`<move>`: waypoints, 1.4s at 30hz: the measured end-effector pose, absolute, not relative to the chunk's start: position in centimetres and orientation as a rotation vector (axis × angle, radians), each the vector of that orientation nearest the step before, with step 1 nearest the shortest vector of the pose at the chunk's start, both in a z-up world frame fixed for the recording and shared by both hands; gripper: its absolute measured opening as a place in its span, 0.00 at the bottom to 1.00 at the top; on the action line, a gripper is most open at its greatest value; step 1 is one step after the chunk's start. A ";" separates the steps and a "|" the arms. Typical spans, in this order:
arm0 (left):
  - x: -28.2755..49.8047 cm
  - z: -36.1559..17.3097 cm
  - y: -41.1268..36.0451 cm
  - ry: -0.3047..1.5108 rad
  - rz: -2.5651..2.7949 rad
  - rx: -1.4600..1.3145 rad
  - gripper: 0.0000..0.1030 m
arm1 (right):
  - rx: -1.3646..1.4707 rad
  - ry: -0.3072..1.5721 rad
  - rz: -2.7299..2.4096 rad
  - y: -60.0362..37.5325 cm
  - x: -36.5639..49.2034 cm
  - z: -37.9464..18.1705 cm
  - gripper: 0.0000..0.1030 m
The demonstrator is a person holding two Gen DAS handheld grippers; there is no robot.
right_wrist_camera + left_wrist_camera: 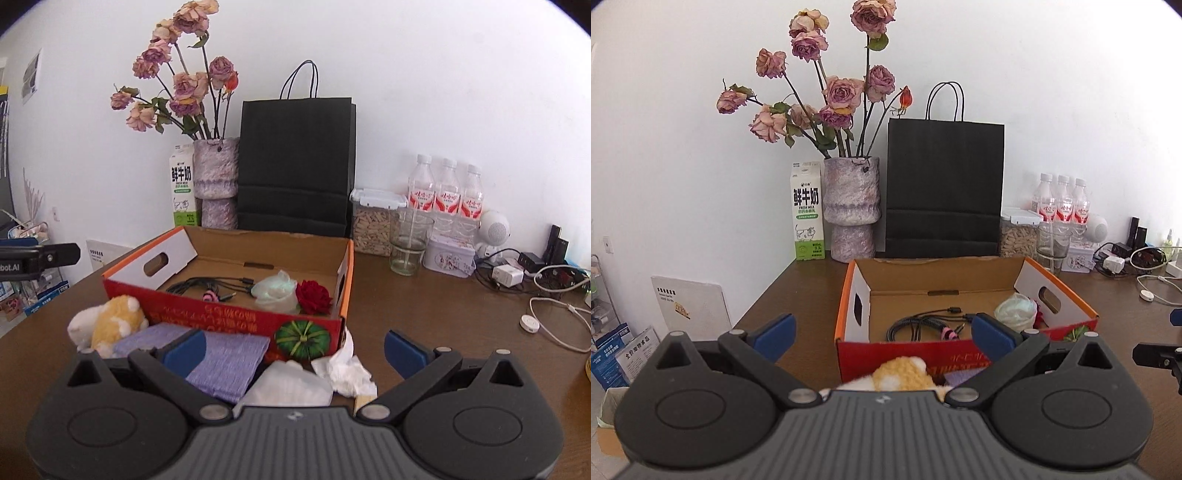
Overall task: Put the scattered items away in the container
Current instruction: 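Release the cable and rose in the box and withdraw both tools, then grasp the short black cable with the left tool while the right tool grasps the white bottle cap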
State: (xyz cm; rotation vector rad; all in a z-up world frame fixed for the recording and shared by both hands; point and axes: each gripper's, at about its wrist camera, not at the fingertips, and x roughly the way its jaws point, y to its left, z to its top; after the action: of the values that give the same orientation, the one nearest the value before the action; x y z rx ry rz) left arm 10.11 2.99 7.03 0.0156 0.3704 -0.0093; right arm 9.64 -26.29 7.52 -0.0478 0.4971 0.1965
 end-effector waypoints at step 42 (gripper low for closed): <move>7.5 -3.3 -0.7 0.706 -0.128 0.055 0.75 | -0.087 0.728 0.274 -22.3 7.2 -0.1 0.72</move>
State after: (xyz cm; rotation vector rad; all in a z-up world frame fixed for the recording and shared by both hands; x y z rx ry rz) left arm 7.47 -0.68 -3.31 0.0547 0.7060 -0.1283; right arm 7.22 -22.29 -0.14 -0.0874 0.7279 0.2744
